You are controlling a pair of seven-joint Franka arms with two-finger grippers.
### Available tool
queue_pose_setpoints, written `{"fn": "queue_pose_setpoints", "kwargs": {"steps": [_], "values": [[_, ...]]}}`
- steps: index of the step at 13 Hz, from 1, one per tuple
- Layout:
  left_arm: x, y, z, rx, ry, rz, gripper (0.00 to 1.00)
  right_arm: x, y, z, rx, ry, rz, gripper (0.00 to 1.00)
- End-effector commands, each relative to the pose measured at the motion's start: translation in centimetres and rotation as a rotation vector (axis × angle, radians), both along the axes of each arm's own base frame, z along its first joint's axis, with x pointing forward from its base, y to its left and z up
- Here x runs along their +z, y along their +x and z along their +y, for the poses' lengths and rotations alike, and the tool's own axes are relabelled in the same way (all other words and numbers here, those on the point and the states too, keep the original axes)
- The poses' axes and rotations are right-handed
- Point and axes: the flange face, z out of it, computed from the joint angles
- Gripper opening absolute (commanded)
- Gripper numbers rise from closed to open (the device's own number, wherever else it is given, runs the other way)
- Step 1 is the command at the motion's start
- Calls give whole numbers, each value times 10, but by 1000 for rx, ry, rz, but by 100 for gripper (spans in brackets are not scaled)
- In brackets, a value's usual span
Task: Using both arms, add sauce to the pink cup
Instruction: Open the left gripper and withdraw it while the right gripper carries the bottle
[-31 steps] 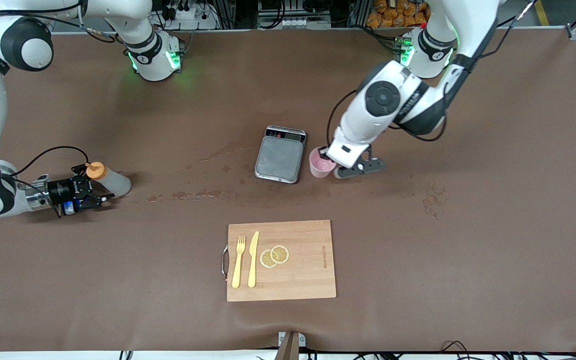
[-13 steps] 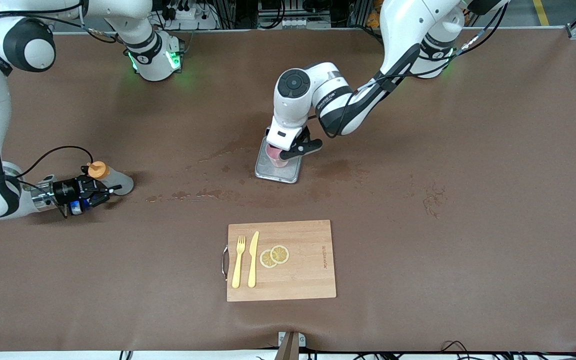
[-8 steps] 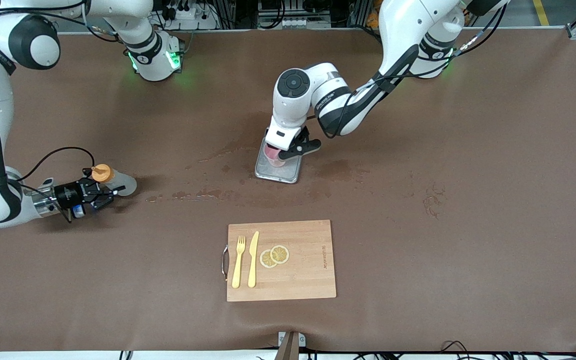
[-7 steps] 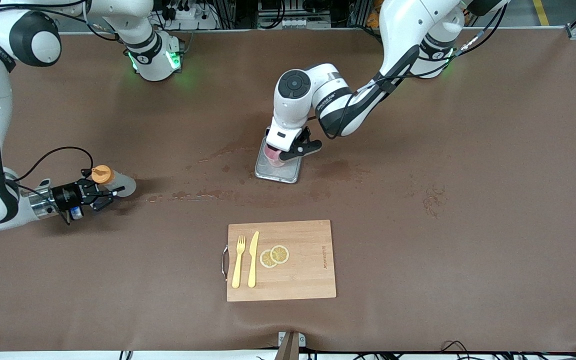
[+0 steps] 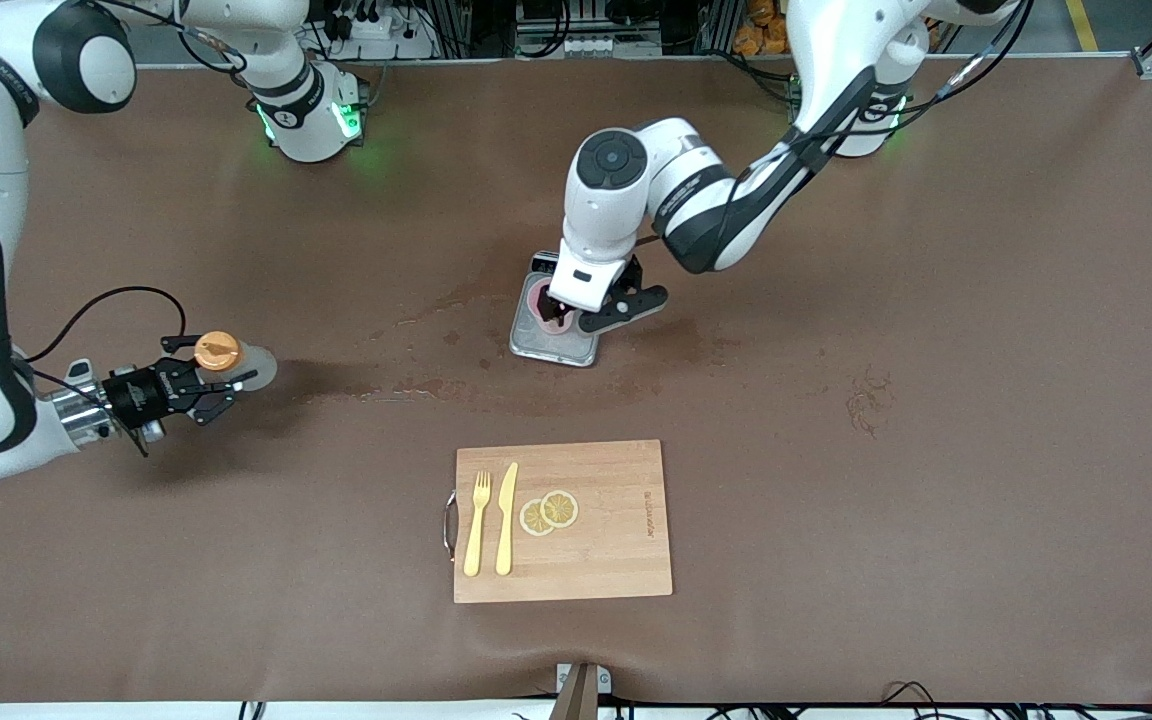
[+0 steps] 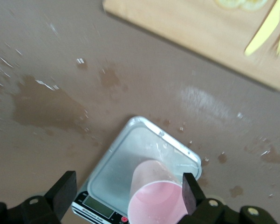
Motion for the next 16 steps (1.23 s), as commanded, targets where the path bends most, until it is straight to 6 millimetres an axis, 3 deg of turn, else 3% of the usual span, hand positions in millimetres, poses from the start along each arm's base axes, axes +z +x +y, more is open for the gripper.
{"fn": "queue_pose_setpoints", "kwargs": {"steps": [1, 4, 7, 11, 13, 15, 16], "values": [[54, 15, 38, -24, 60, -79, 100, 46, 6, 34, 32, -118, 29, 41], [98, 57, 101, -98, 75, -120, 100, 77, 12, 80, 33, -206, 63, 41], [122, 85, 157, -168, 116, -129, 100, 113, 15, 112, 5, -297, 79, 41], [170, 134, 268, -310, 189, -92, 100, 140, 9, 174, 33, -460, 98, 41], [187, 145, 309, -293, 133, -46, 100, 142, 3, 195, 49, -539, 116, 41], [187, 147, 333, -316, 133, -6, 100, 149, -3, 225, 56, -636, 112, 39], [197, 149, 342, -350, 123, -13, 100, 151, -6, 246, 40, -707, 113, 39]]}}
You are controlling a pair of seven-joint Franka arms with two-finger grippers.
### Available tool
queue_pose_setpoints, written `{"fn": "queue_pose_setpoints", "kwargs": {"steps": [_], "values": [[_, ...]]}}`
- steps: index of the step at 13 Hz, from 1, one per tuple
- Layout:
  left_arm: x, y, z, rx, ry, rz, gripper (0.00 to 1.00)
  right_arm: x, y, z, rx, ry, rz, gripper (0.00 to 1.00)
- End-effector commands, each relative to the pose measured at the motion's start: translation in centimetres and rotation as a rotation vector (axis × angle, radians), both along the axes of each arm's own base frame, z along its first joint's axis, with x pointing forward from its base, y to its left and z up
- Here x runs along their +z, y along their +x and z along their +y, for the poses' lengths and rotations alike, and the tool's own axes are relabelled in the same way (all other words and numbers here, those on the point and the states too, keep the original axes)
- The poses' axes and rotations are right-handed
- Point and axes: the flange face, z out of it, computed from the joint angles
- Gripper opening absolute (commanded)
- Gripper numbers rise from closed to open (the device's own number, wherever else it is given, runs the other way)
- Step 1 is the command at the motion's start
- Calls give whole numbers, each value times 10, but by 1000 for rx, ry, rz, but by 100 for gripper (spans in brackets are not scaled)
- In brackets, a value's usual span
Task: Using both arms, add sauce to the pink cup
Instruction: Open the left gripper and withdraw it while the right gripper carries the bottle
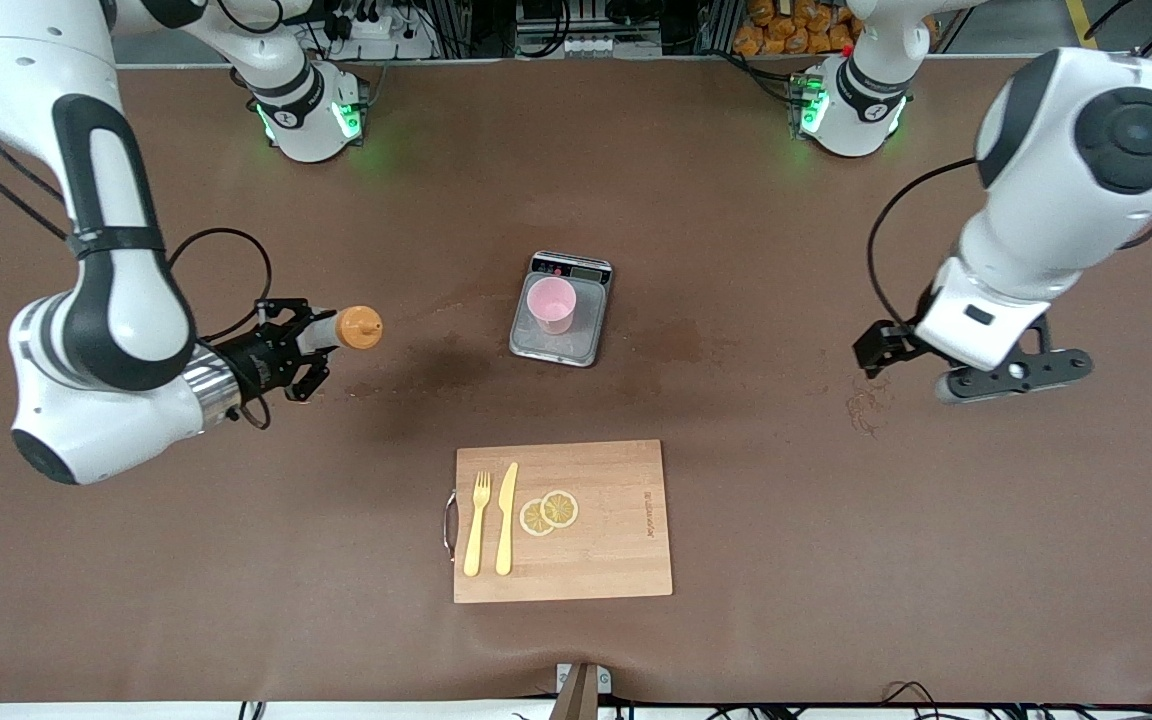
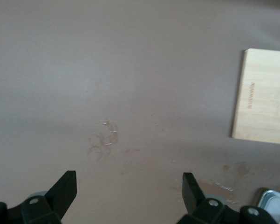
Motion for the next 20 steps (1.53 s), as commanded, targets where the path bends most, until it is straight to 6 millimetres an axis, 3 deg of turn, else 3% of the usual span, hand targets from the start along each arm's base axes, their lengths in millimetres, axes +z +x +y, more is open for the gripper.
{"fn": "queue_pose_setpoints", "kwargs": {"steps": [1, 3, 5, 7, 8, 10, 13, 17, 19, 20], "values": [[28, -8, 13, -71, -26, 20, 100, 17, -16, 52, -4, -185, -9, 39], [47, -14, 51, -85, -21, 34, 100, 16, -23, 82, -1, -238, -16, 37], [62, -21, 94, -114, -91, 58, 100, 23, -31, 91, 10, -350, -32, 36], [75, -33, 108, -140, -87, 66, 100, 24, -39, 100, 5, -422, -16, 36], [75, -35, 105, -146, -84, 74, 100, 24, -43, 107, 4, -436, -10, 36], [75, -37, 104, -146, -80, 80, 100, 21, -57, 140, -2, -510, -7, 34], [79, -43, 101, -156, -70, 73, 100, 18, -69, 162, 3, -562, -9, 33], [86, -45, 98, -162, -67, 61, 100, 11, -98, 188, 95, -776, -34, 32], [83, -42, 103, -156, -74, 65, 100, 11, -99, 178, 95, -802, 5, 33], [83, -41, 101, -159, -69, 65, 100, 9, -104, 187, 106, -815, 0, 33]]}}
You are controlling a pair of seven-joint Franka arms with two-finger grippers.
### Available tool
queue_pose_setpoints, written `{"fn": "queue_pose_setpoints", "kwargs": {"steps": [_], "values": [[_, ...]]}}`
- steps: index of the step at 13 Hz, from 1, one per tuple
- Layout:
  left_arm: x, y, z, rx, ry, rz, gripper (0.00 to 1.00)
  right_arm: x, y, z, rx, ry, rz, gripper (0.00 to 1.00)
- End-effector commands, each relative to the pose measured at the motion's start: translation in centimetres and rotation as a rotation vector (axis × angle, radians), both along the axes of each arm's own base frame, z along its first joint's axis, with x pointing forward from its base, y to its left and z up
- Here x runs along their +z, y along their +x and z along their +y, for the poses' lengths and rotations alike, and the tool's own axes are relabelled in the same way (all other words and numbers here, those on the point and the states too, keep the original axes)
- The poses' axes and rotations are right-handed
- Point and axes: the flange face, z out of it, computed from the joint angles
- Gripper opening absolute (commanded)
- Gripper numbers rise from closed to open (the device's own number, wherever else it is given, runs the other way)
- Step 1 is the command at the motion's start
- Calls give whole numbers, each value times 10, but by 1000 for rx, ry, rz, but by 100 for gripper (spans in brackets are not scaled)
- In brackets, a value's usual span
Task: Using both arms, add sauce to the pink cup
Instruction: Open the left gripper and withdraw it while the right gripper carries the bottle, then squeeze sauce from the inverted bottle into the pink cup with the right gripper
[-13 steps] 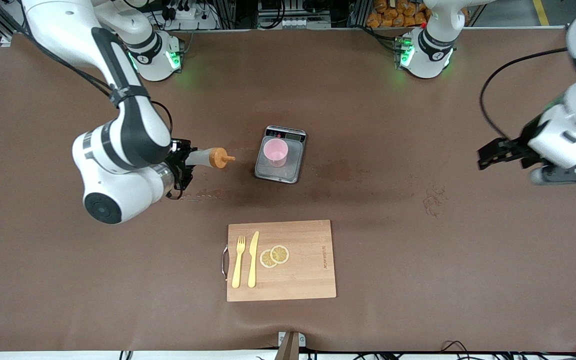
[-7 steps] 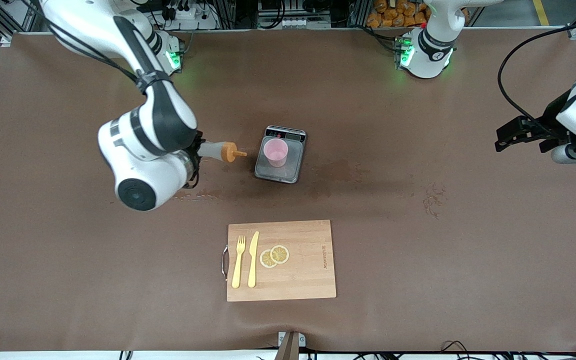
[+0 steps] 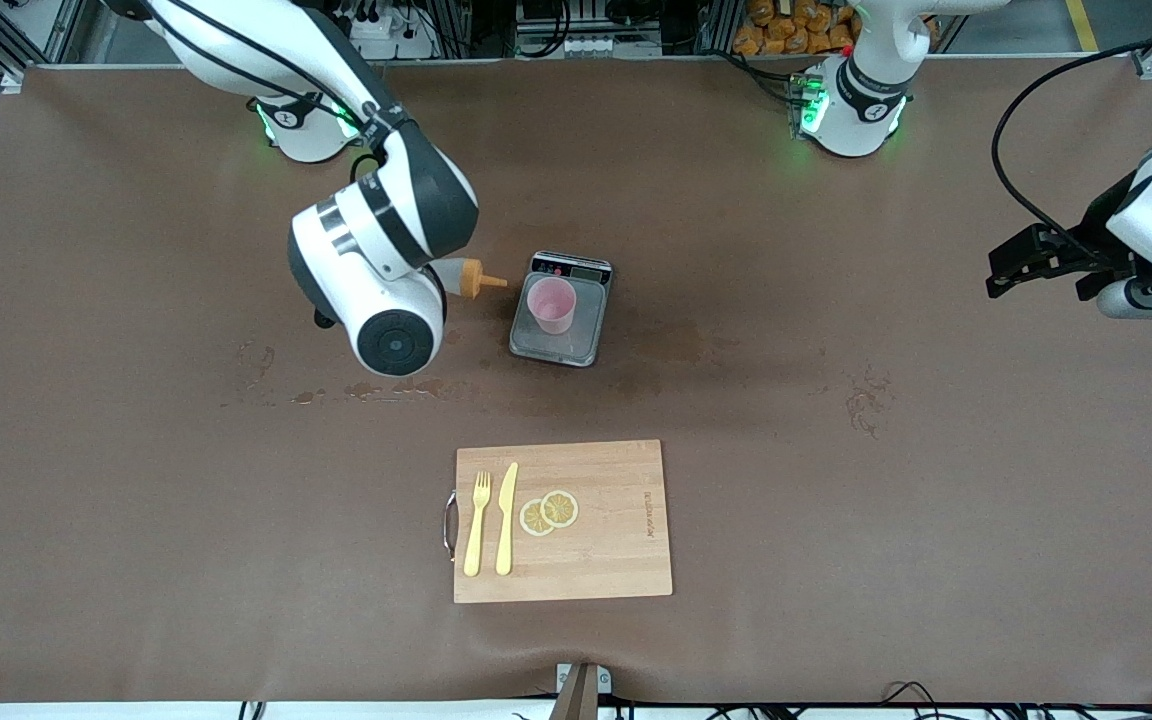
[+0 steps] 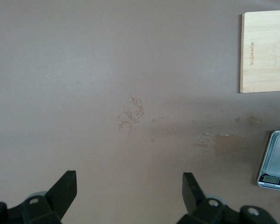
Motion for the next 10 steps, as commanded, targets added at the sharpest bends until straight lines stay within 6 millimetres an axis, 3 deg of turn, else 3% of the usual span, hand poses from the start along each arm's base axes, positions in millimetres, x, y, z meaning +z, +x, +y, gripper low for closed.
{"fn": "queue_pose_setpoints", "kwargs": {"steps": [1, 10], "values": [[1, -6, 0, -11, -8, 5, 100, -8, -14, 14, -4, -93, -2, 33], [-2, -7, 1, -2, 1, 23, 100, -9, -16, 55, -40, -183, -24, 32]]}}
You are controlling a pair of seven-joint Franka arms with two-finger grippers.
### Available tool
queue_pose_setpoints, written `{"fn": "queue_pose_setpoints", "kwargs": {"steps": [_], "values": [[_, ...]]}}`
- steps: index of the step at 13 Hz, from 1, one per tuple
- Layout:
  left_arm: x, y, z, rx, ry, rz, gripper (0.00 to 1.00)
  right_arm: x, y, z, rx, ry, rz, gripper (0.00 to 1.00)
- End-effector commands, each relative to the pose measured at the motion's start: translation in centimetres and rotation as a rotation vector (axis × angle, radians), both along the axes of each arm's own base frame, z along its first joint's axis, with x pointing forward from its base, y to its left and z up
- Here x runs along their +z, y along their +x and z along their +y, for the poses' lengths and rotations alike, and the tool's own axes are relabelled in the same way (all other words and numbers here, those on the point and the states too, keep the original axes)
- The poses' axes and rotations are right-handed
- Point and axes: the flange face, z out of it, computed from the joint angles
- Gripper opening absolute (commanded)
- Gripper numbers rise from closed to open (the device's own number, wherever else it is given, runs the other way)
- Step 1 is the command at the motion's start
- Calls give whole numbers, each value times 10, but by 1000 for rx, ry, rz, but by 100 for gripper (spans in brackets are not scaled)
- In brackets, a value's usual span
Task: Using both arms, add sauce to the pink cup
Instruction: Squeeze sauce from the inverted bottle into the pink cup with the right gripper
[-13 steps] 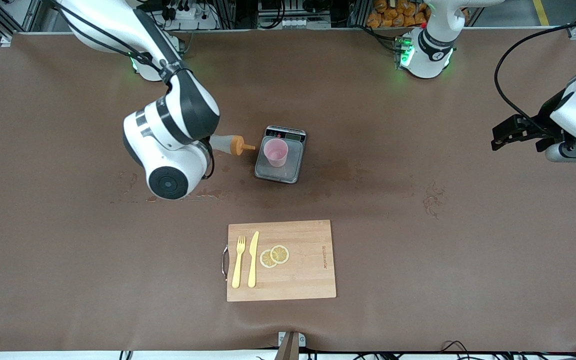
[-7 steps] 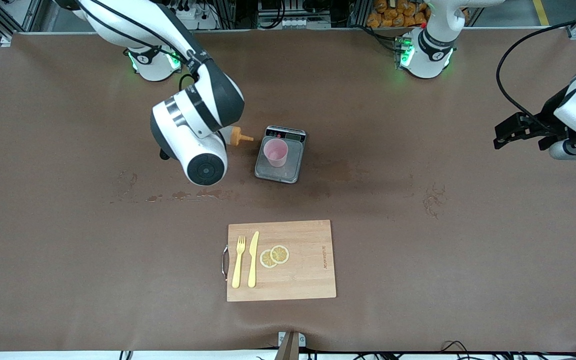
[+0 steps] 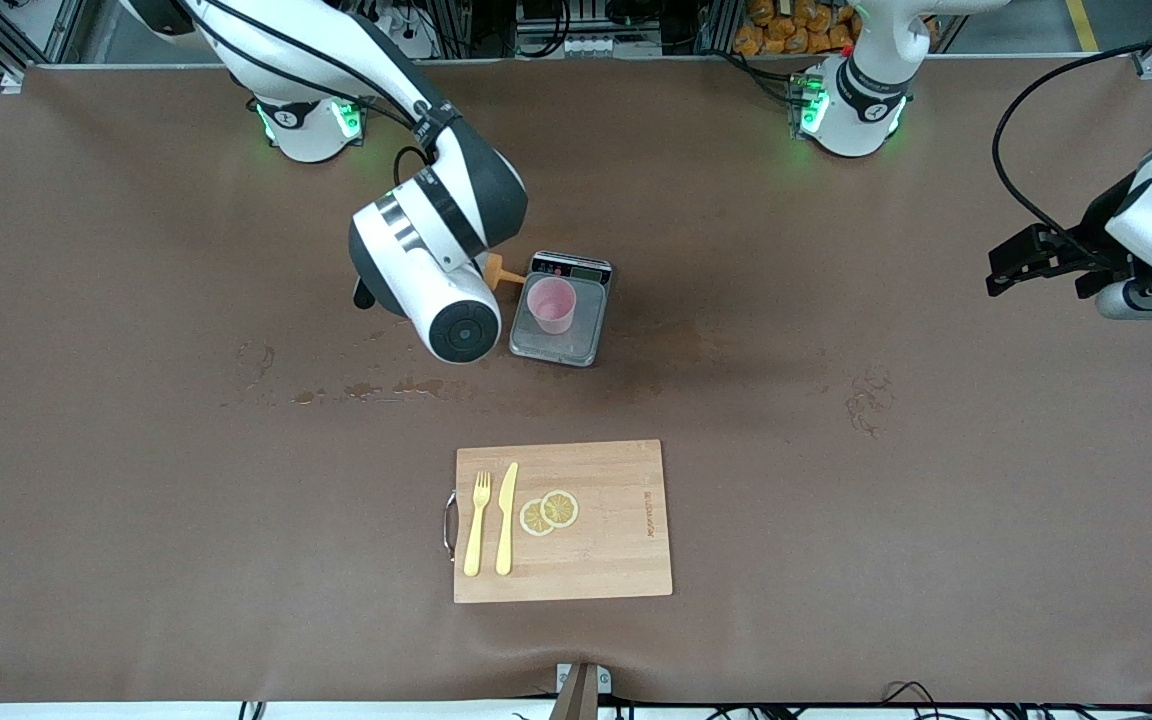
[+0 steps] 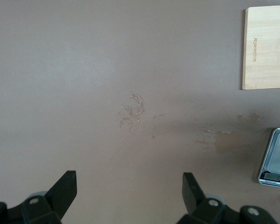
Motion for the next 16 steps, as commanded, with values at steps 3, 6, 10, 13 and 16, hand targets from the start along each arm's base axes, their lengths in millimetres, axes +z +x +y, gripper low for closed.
{"fn": "queue_pose_setpoints", "kwargs": {"steps": [3, 6, 10, 13, 16], "values": [[1, -5, -2, -5, -1, 7, 100, -6, -5, 16, 8, -93, 6, 32], [3, -5, -2, -7, -1, 4, 100, -14, -10, 6, 42, -193, 40, 33], [4, -6, 0, -9, -1, 3, 100, -13, -10, 9, 56, -196, 33, 26], [3, -5, 0, -7, -1, 4, 100, -13, -7, 9, 68, -169, 34, 12], [3, -5, -1, -9, -1, 4, 100, -16, -8, 11, 76, -162, 29, 0]]}}
